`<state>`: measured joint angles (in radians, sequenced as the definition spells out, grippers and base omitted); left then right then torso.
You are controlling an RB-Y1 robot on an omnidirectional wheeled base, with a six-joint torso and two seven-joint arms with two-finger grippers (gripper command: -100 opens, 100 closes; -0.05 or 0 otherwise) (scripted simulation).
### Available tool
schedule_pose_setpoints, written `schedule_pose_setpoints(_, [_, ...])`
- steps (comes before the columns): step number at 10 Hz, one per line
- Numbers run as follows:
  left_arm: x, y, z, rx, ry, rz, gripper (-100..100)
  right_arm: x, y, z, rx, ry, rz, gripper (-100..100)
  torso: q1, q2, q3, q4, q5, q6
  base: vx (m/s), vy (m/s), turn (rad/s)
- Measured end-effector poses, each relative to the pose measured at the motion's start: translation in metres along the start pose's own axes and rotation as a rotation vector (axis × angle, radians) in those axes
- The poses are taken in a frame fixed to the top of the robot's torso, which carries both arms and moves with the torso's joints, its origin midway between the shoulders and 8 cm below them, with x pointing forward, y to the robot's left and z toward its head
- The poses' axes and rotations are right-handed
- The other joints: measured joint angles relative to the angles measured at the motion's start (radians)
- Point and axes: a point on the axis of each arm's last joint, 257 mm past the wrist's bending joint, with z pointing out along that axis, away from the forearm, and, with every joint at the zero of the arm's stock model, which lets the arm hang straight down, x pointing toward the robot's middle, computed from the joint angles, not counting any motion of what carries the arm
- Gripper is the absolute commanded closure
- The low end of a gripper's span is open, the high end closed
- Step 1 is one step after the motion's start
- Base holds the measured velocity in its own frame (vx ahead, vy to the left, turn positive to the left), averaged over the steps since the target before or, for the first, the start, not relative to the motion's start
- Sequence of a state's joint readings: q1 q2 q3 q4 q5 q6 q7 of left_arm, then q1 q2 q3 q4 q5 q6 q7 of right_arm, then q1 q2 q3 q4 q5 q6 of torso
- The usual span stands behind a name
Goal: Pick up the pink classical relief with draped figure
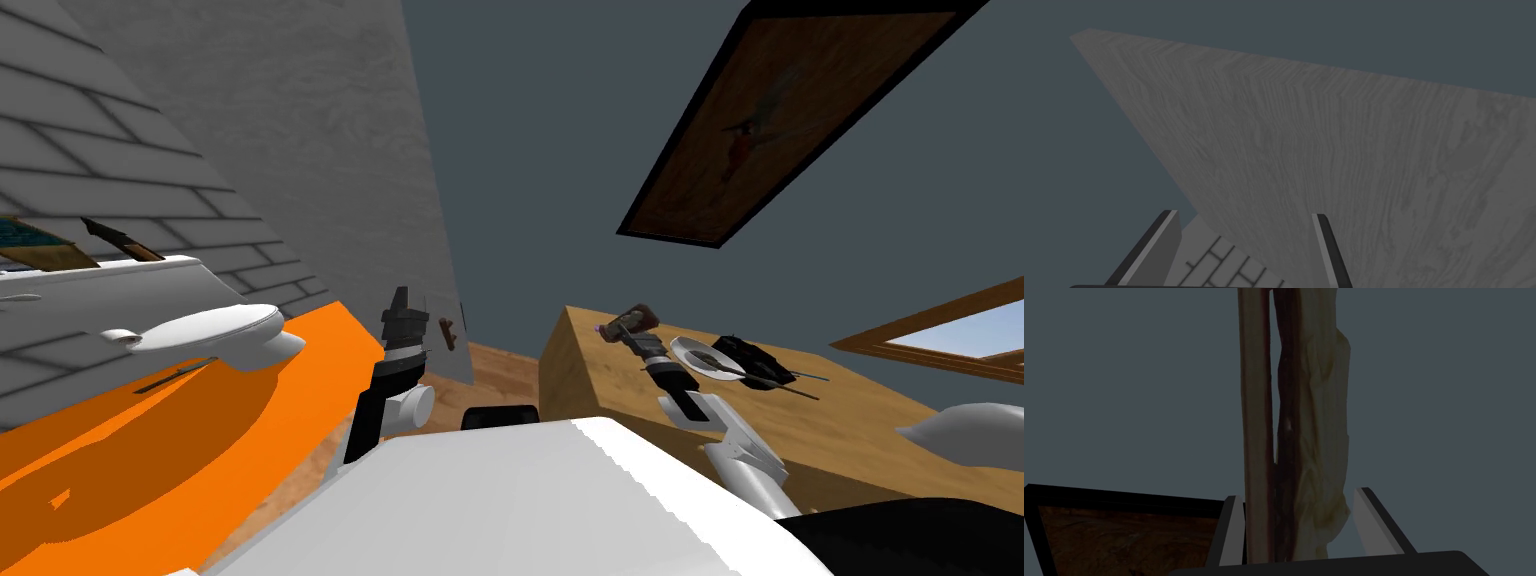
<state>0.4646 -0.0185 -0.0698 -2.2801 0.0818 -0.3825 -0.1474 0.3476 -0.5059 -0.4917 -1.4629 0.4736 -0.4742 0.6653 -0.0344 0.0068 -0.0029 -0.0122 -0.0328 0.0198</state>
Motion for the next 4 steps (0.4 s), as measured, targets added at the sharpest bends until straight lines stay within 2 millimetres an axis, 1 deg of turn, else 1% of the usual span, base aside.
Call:
schedule_pose_setpoints(1, [0.000,0.000,0.000,0.000,0.000,0.000,0,-0.006,0.005,0.003,-0.007,-0.012,-0.003,100,0.002,0.001,0.001,0.001,0.001,-0.002,0.046,-0.046,-0.274])
schedule_pose_setpoints(2, [0.000,0.000,0.000,0.000,0.000,0.000,0,-0.011,0.019,0.005,-0.022,-0.015,0.000,100,0.001,0.001,0.001,0.001,0.001,0.001,0.048,-0.033,-0.172])
schedule_pose_setpoints(3, [0.000,0.000,0.000,0.000,0.000,0.000,0,-0.020,0.029,0.007,-0.032,-0.027,0.000,100,0.002,0.001,0.001,0.002,0.002,0.000,0.019,-0.011,-0.008])
schedule_pose_setpoints(4, [0.000,0.000,0.000,0.000,0.000,0.000,0,-0.022,0.029,0.007,-0.033,-0.029,0.001,0,0.003,0.002,0.002,0.002,0.002,0.000,0.000,0.000,0.000])
